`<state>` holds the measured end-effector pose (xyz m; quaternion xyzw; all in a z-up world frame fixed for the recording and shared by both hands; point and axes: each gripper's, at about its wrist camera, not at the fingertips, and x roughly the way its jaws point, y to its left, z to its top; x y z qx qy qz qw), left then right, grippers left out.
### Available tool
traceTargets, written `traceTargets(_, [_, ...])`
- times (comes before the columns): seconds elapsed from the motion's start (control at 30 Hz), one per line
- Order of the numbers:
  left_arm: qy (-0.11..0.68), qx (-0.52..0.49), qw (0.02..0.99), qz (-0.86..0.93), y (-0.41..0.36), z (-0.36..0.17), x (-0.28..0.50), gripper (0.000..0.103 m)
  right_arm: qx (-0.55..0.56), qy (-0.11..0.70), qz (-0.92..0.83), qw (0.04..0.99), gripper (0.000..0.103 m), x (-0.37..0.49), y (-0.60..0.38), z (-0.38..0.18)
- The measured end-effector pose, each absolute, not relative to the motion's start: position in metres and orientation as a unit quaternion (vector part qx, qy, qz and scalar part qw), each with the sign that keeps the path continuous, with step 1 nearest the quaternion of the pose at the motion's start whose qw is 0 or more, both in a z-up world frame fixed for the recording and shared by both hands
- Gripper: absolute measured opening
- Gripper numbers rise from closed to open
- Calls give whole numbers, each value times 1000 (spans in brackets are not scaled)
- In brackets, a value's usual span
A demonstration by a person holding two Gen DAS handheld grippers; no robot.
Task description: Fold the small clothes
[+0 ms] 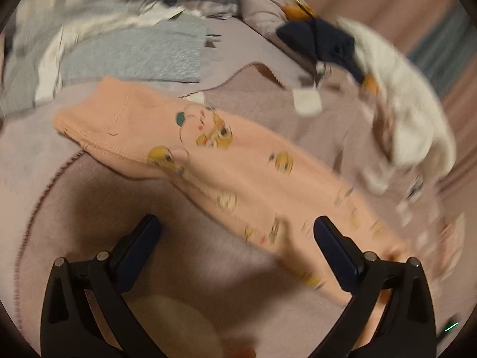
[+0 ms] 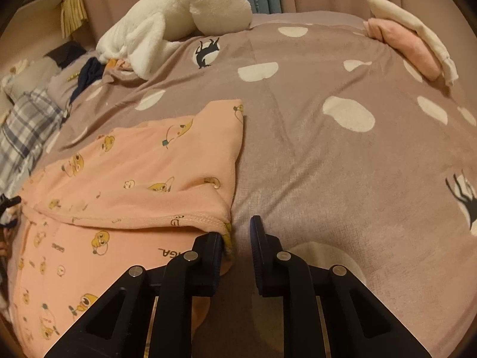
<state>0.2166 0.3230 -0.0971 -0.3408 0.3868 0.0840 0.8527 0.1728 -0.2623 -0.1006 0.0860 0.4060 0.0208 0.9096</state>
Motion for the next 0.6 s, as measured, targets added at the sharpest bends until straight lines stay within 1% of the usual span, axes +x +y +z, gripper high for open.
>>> traceTargets(0.07, [380, -403, 831, 54, 340, -99, 217, 102, 98, 405, 26, 909, 18, 172, -266, -101])
traceTargets(0.2, [374, -495, 784, 13, 360, -105, 217, 101, 100, 405, 28, 908, 18, 171, -266, -102])
traceTargets(0.27, [374, -509, 775, -3, 360, -106, 220, 101, 100, 403, 29, 909, 18, 171, -266, -102])
traceTargets(0.37, [383, -500, 777, -1, 353, -104, 229, 99, 100, 403, 29, 909, 18, 171, -267, -102])
traceTargets(0.47, [371, -512, 775, 16, 353, -103, 242, 98, 100, 403, 29, 909, 18, 171, -267, -102])
traceTargets(0.5, [364, -521, 772, 27, 356, -104, 245, 94, 100, 403, 29, 909, 18, 171, -267, -103])
traceTargets(0.57, [354, -529, 770, 44, 363, -105, 252, 66, 103, 403, 31, 909, 18, 171, -268, -103])
traceTargets(0.6, [368, -515, 771, 65, 364, -107, 256, 33, 105, 403, 32, 909, 18, 171, -268, -103])
